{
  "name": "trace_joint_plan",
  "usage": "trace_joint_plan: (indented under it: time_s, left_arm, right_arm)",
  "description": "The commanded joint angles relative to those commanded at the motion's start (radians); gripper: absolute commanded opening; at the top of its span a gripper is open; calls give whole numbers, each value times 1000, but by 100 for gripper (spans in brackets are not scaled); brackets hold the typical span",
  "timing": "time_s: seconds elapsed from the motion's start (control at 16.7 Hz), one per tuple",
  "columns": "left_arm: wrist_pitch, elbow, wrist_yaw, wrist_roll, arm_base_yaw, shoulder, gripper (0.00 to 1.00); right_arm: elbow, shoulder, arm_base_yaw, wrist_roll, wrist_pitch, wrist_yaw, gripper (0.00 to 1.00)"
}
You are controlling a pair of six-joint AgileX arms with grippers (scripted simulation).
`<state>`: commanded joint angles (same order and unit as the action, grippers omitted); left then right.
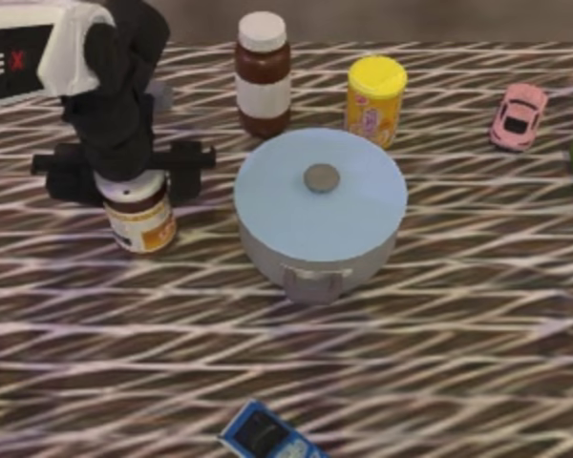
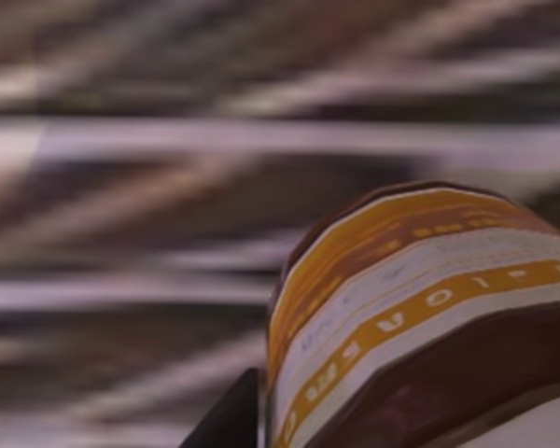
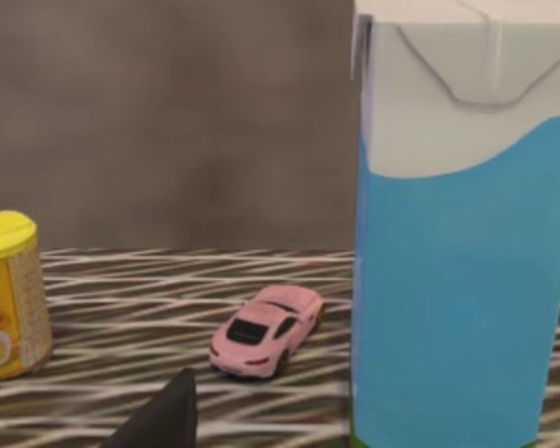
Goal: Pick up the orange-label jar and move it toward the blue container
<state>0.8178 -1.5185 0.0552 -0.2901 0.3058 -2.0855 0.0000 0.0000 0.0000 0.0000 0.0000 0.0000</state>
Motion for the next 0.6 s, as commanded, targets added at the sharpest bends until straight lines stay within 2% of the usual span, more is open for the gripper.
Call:
trace_joint_plan:
  time_s: [0.24, 0.6]
  left_arm:
    - [0, 0, 0, 0, 0, 0, 98]
    - [0, 0, 0, 0, 0, 0, 100]
  right_arm:
    - [0, 0, 0, 0, 0, 0, 100]
    - [0, 0, 0, 0, 0, 0, 100]
